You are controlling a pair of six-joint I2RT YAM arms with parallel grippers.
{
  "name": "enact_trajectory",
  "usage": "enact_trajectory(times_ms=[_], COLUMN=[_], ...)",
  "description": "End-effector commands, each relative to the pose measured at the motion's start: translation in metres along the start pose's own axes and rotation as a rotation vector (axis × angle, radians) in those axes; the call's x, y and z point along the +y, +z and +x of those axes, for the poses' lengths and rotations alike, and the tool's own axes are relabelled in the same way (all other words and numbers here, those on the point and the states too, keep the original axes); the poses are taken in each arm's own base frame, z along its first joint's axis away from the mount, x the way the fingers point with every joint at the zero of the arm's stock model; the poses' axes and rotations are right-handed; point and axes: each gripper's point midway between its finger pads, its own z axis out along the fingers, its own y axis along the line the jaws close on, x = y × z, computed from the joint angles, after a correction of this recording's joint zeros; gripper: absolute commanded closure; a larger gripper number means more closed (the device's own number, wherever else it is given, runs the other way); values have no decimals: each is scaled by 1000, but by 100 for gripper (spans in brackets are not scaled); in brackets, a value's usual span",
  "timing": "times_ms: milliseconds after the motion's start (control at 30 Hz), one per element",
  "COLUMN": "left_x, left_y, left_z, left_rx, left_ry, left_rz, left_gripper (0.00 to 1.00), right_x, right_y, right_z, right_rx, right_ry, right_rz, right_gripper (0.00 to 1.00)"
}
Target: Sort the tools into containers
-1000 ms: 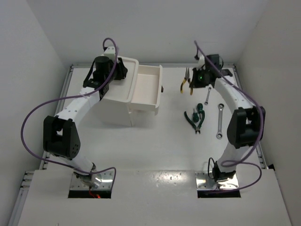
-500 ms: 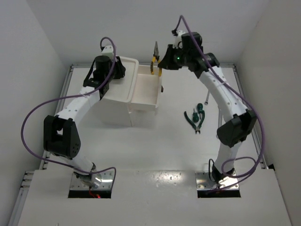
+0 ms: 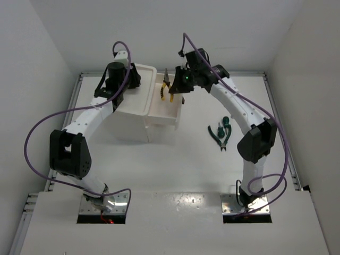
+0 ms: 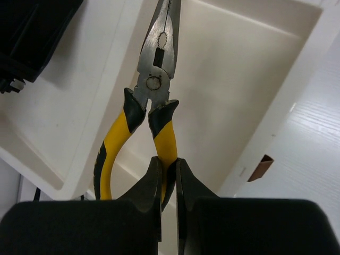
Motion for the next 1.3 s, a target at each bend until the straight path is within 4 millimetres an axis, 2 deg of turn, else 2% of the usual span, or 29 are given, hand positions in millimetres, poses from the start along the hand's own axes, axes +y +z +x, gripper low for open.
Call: enact_trajectory(times_ms=[0,67,100,133,200,233,267,300,400,433,500,533,567,600,633,667,700,767,800,833,867,900,933,1000,1033,1067,1133,1267], left_x=[62,63,63,62,62,62,62,61,59,58,59,57,56,56,53,54,53,54,56,58,60,62,64,67,69,69,73,76], left_y=[-31,-30,-31,-30,-30,-30,-30,-32,-37,-35,-36,-37,-37,-37,-37,-36,-36,-35,-35,-35,-35,-37,-37,-40,-41,-41,-45,-44], left_z=[167,171,173,168,168,168,168,169,174,172,176,177,177,177,178,181,182,185,185,184,184,185,184,190,197,197,207,210], left_rx=[570,579,588,578,578,578,578,580,596,587,596,599,601,601,605,613,616,625,621,619,615,622,620,638,655,655,684,690], left_ry=[34,35,35,34,34,34,34,31,36,35,36,32,29,29,25,25,22,22,26,30,25,28,32,36,37,37,42,46], left_rz=[-209,-211,-214,-211,-211,-211,-211,-201,-182,-179,-181,-170,-161,-161,-149,-151,-142,-145,-157,-167,-182,-193,-203,-218,-223,-223,-240,-252], left_gripper=[61,61,61,61,61,61,61,61,61,61,62,62,64,67,72,75,77,79,79,79,76,76,68,59,57,57,55,55], right_x=[20,22,18,12,11,11,16,20,48,62,77,86,94,91,82,75,47,9,-20,-43,-64,-73,-85,-86,-88,-83,-87,-91], right_y=[2,4,8,10,11,11,11,14,4,-3,-14,-30,-51,-51,-60,-74,-73,-83,-75,-77,-71,-66,-67,-52,-49,-46,-35,-13], right_z=[8,16,23,25,25,25,17,15,-10,-21,-41,-53,-75,-80,-92,-100,-99,-95,-73,-65,-37,-28,-14,23,31,39,46,45], right_rx=[12,25,44,45,40,40,21,20,-39,-65,-128,-182,-273,-298,-345,-383,-384,-381,-307,-278,-188,-156,-111,5,26,56,91,129], right_ry=[15,25,39,42,42,42,36,34,-27,-54,-95,-115,-124,-122,-120,-108,-84,-111,-95,-79,-81,-78,-56,-84,-78,-72,-92,-110], right_rz=[-65,-66,-57,-32,-23,-23,-42,-62,-185,-240,-318,-343,-364,-345,-302,-256,-121,28,122,176,221,226,239,150,146,100,92,70], right_gripper=[100,98,88,83,82,76,67,50,24,24,27,30,46,46,62,67,70,72,72,72,72,69,64,51,50,56,57,57])
